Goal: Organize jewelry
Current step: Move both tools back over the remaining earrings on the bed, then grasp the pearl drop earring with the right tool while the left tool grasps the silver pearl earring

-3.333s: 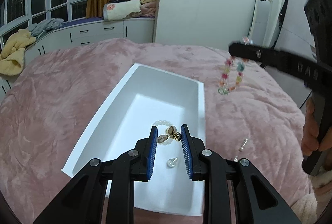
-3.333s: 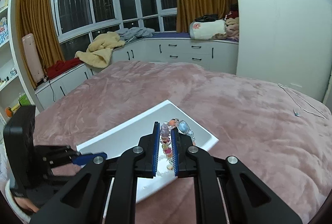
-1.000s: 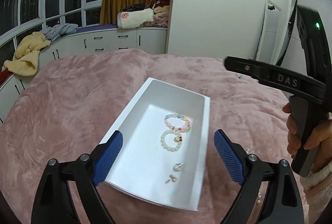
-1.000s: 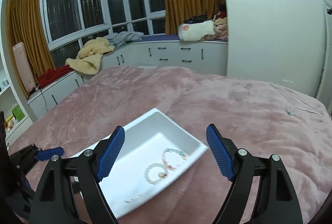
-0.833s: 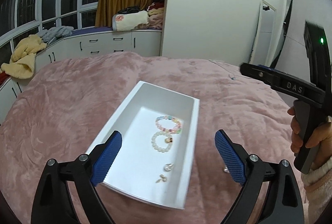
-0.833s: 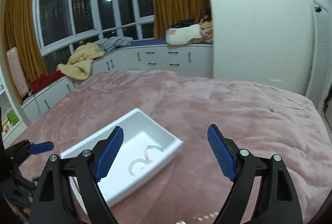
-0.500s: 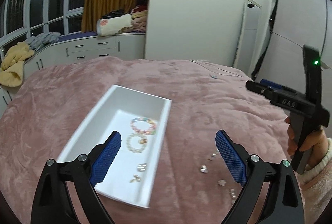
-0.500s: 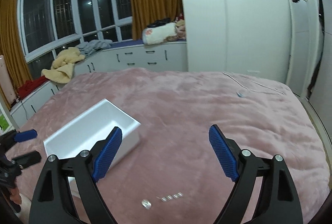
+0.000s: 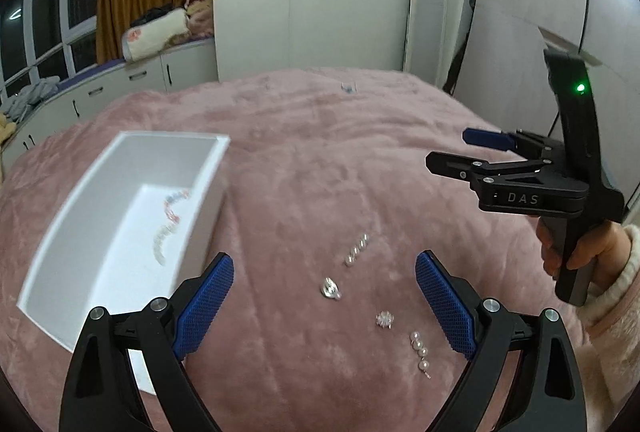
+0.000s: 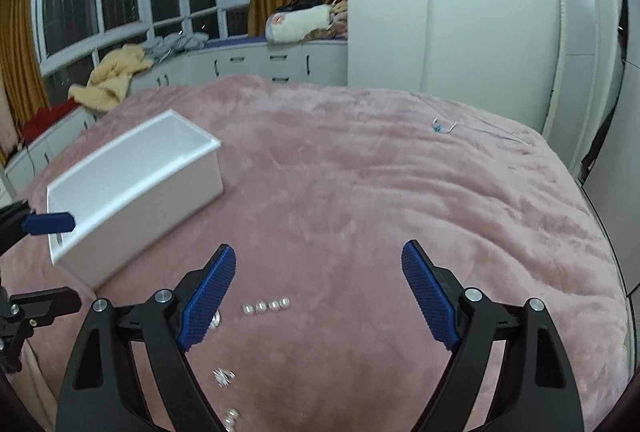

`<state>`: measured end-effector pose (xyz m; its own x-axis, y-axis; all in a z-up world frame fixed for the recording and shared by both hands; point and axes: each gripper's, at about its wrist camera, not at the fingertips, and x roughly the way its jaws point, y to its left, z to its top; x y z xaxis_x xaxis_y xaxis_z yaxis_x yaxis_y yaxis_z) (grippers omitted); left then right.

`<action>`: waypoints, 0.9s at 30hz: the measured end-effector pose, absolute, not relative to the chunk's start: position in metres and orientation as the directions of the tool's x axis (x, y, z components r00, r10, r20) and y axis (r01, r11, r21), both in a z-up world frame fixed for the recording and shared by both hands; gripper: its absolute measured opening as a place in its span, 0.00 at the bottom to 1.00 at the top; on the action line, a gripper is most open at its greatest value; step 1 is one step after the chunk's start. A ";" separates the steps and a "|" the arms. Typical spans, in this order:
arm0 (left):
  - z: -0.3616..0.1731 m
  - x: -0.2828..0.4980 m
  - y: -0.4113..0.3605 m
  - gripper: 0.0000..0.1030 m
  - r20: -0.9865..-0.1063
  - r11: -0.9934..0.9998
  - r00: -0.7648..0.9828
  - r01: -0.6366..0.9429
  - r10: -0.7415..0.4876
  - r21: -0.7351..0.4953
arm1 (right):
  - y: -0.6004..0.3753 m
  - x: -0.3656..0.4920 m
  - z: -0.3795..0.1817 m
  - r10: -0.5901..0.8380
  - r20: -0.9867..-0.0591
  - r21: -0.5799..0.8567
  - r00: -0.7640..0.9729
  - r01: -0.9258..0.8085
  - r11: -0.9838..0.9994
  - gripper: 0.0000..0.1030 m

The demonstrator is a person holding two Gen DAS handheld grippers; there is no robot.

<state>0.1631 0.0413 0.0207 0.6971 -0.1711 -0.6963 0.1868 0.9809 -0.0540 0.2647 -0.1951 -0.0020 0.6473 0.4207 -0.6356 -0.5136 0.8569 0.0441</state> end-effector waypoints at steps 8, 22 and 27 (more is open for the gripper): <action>-0.025 0.180 0.038 0.91 -0.737 0.974 0.649 0.222 -0.188 -0.052 | -0.193 0.272 -0.046 0.456 -0.672 0.071 0.584 -0.562 0.824 0.76; -0.091 0.217 0.023 0.79 -0.785 0.945 0.581 0.327 -0.217 -0.019 | -0.163 0.294 -0.100 0.526 -0.717 0.158 0.457 -0.629 0.761 0.59; -0.111 0.227 0.029 0.69 -0.807 0.948 0.552 0.317 -0.208 -0.027 | -0.145 0.296 -0.120 0.518 -0.753 0.159 0.405 -0.653 0.740 0.49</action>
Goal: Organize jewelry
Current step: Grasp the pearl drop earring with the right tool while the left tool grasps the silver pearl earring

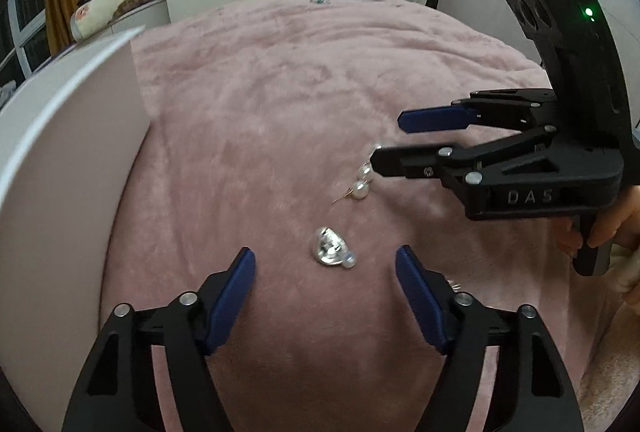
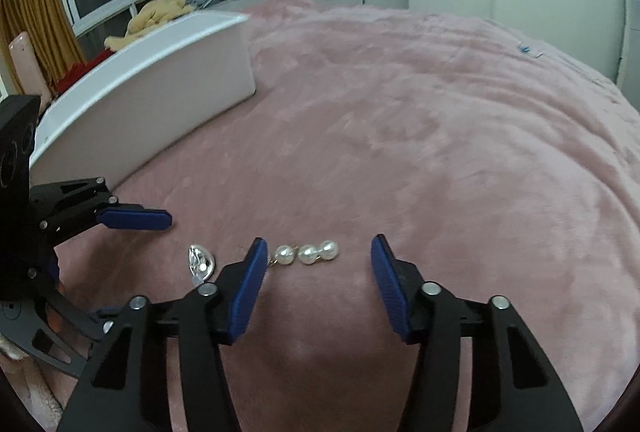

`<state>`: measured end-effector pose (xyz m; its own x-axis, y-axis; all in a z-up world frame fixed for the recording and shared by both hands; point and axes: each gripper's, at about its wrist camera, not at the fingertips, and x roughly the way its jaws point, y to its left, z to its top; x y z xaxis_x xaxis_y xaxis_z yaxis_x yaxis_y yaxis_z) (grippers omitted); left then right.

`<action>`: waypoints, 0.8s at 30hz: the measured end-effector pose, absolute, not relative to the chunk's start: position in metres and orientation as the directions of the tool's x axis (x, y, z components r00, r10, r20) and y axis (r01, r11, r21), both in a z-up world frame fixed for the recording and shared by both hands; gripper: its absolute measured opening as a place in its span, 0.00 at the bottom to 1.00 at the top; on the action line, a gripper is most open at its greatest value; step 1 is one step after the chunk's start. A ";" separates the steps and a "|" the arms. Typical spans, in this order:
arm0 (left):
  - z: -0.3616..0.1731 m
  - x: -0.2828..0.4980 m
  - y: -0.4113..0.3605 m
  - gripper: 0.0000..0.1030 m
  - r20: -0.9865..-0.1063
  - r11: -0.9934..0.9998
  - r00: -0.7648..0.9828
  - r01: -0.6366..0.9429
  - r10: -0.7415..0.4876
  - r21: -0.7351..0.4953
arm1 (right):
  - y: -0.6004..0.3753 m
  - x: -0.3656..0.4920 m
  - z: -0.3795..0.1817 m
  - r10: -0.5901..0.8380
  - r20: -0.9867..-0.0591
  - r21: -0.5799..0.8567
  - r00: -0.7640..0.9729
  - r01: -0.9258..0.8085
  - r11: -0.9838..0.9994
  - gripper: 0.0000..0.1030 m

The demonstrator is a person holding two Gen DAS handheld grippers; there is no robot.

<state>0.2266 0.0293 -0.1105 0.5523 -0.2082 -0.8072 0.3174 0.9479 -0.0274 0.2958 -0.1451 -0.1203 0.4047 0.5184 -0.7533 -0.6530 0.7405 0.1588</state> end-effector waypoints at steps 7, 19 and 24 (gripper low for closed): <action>-0.123 0.230 0.032 0.64 -0.804 0.948 0.553 0.315 -0.218 -0.040 | -0.139 0.301 -0.134 0.517 -0.757 0.179 0.398 -0.635 0.751 0.47; -0.123 0.238 0.049 0.19 -0.810 0.964 0.546 0.255 -0.212 -0.080 | -0.137 0.304 -0.132 0.534 -0.750 0.208 0.390 -0.628 0.750 0.11; -0.122 0.239 0.054 0.14 -0.813 0.967 0.542 0.236 -0.213 -0.097 | -0.141 0.301 -0.127 0.531 -0.745 0.199 0.405 -0.625 0.755 0.11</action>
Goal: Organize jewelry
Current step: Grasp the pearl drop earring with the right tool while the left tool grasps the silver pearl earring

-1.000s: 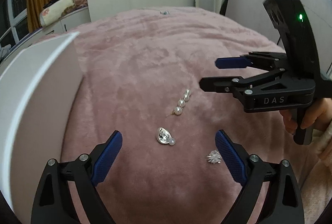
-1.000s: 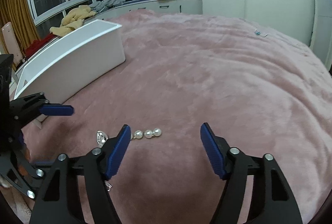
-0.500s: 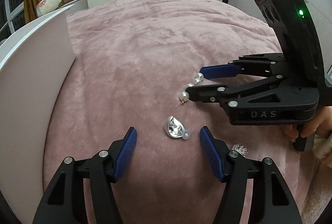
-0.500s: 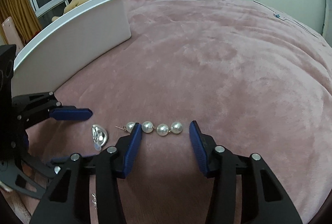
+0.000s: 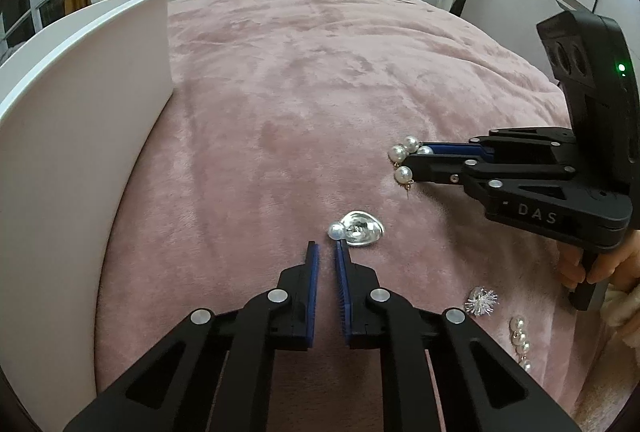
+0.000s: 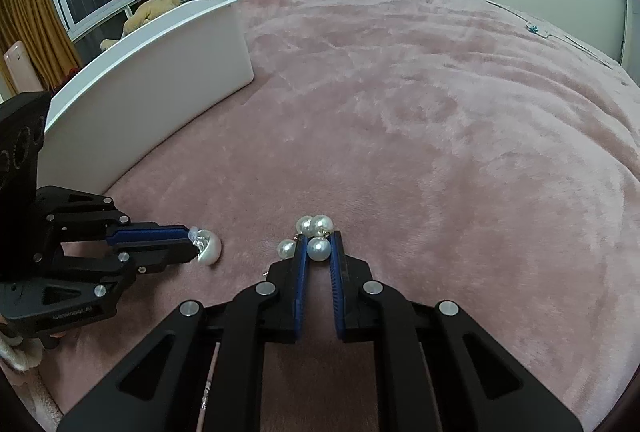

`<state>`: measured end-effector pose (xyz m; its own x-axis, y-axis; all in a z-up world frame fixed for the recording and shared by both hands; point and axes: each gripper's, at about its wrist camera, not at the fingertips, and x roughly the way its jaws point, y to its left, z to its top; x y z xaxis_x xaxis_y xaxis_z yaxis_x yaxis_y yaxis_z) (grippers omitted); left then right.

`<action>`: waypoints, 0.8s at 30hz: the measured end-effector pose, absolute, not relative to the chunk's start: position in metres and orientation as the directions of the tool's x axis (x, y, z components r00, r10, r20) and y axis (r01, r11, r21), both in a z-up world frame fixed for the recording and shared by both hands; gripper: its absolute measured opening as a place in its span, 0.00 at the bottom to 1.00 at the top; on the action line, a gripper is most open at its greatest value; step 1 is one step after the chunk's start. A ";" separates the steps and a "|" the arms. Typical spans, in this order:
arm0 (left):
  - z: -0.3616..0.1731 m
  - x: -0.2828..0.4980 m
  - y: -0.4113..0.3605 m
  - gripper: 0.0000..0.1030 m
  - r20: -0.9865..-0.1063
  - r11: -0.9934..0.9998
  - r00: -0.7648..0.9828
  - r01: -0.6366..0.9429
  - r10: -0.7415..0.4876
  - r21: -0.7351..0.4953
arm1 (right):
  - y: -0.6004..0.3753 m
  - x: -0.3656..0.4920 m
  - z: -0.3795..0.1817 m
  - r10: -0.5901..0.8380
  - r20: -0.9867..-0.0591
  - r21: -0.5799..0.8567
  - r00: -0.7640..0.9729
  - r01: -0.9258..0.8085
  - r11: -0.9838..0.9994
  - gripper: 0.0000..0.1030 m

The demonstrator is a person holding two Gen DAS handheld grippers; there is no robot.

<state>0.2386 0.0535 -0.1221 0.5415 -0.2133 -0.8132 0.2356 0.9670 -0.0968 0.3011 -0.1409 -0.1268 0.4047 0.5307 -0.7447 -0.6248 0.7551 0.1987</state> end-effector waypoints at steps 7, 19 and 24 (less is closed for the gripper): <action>-0.117 0.229 0.043 0.32 -0.796 0.953 0.551 0.285 -0.252 -0.104 | -0.151 0.301 -0.128 0.526 -0.743 0.212 0.414 -0.599 0.772 0.11; -0.123 0.253 0.028 0.22 -0.810 0.956 0.533 0.270 -0.245 -0.111 | -0.154 0.300 -0.132 0.536 -0.737 0.230 0.411 -0.594 0.771 0.11; -0.123 0.254 0.034 0.21 -0.808 0.955 0.526 0.260 -0.267 -0.147 | -0.156 0.296 -0.127 0.544 -0.727 0.234 0.419 -0.594 0.770 0.11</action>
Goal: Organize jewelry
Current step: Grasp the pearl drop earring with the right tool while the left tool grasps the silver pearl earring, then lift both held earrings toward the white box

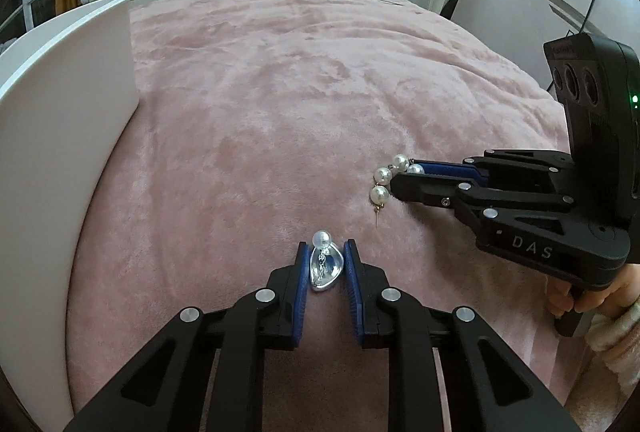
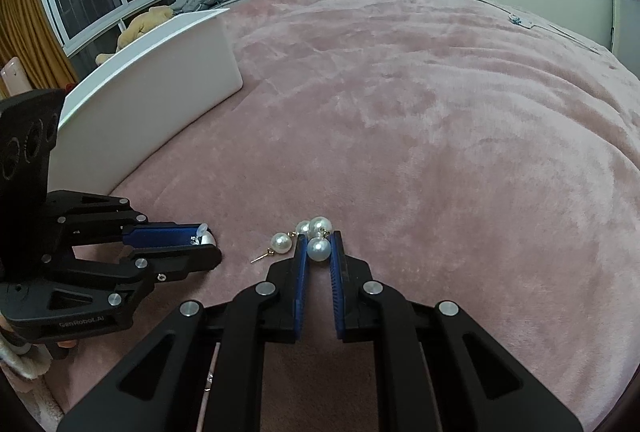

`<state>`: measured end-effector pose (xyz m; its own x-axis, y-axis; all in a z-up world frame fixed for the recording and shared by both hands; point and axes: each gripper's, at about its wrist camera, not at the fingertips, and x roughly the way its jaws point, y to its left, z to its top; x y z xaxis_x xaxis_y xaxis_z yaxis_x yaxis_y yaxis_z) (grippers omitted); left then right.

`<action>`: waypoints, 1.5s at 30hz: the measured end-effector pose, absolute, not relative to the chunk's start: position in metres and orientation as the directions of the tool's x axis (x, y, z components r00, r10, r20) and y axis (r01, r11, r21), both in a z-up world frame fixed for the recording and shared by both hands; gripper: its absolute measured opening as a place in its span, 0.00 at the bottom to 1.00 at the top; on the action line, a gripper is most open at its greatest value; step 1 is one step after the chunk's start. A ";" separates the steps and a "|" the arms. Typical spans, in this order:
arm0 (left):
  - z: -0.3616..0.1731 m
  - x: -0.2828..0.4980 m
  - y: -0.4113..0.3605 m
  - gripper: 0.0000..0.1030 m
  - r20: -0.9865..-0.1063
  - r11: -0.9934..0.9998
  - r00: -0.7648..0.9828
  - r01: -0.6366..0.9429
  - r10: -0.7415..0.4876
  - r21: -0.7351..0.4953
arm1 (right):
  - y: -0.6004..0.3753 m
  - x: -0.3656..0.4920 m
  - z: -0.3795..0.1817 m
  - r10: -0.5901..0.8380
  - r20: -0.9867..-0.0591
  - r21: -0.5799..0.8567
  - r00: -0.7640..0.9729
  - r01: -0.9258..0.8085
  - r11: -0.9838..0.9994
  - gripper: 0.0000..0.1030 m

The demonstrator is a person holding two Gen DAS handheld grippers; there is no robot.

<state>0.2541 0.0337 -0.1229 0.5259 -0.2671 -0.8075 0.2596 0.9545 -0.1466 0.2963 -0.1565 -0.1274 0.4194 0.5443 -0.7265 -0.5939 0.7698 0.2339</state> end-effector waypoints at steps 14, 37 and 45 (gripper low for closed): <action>-0.078 0.233 0.043 0.21 -0.760 0.949 0.579 0.271 -0.296 -0.164 | -0.157 0.283 -0.073 0.564 -0.668 0.202 0.486 -0.611 0.766 0.11; 0.064 0.175 0.161 0.22 -0.639 0.992 0.760 0.123 -0.118 -0.037 | -0.046 0.255 0.066 0.683 -0.493 0.078 0.539 -0.754 0.652 0.11; 0.066 0.164 0.204 0.22 -0.659 0.999 0.751 0.051 -0.049 -0.017 | 0.001 0.253 0.079 0.709 -0.488 0.060 0.508 -0.791 0.608 0.11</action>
<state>0.1644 0.2042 0.0655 0.7506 -0.0492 -0.6589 0.0508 0.9986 -0.0167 0.2533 0.0012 0.0786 0.5085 0.7094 -0.4880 -0.7914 0.6083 0.0598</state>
